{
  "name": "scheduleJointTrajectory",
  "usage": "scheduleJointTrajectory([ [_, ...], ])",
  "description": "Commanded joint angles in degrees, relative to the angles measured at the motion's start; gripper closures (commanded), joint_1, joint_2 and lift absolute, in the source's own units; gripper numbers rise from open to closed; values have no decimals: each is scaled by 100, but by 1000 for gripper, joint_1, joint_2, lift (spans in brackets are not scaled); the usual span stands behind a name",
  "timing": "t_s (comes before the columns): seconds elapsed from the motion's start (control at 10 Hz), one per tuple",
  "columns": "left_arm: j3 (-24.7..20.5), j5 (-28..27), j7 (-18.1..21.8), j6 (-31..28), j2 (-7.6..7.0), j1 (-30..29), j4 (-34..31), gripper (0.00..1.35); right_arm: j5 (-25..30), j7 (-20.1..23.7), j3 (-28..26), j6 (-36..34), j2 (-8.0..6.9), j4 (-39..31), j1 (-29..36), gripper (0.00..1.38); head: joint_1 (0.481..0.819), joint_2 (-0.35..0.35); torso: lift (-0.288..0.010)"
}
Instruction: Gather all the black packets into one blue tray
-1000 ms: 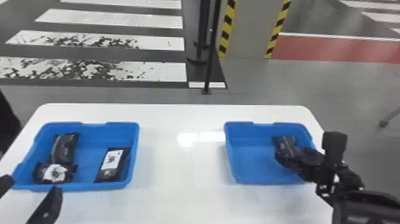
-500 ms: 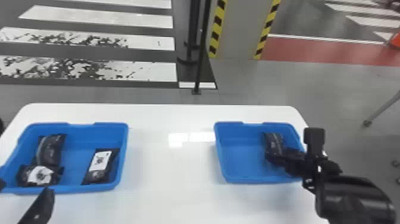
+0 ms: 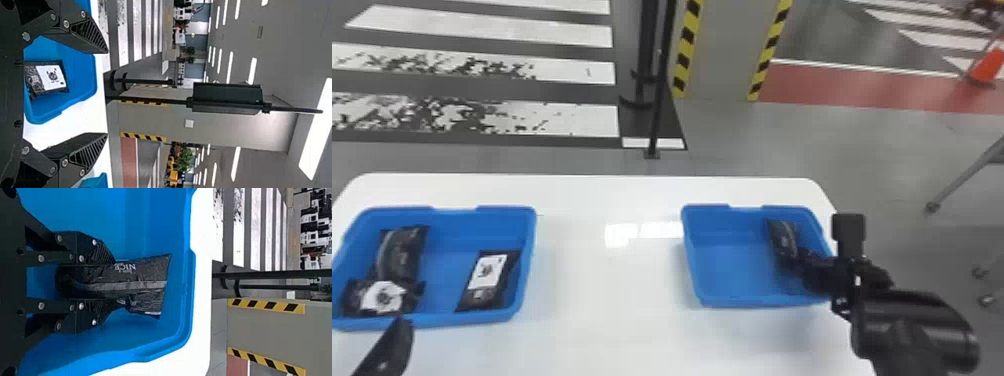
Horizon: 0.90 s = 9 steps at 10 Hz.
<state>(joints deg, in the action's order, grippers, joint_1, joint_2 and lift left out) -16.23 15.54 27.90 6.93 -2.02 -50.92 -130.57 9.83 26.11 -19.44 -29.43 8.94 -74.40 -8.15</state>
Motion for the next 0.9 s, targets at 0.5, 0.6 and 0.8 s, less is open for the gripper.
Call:
scheduleJointTrajectory([
  [0.5,92,91,76,-73,-70,16,1,306,102,96,2,173,-235,-3423,1841,1280,695,-210,-110],
  [0.6,115,114,84,-88,-79,2,1,306,34,114,299,286,-200,-4014,2235,1280,695,-198,-110],
  [0.8,160,240,93,-158,-97,30,1,306,11,281,733,680,-191,-4843,2910,1280,695,-140,-110],
])
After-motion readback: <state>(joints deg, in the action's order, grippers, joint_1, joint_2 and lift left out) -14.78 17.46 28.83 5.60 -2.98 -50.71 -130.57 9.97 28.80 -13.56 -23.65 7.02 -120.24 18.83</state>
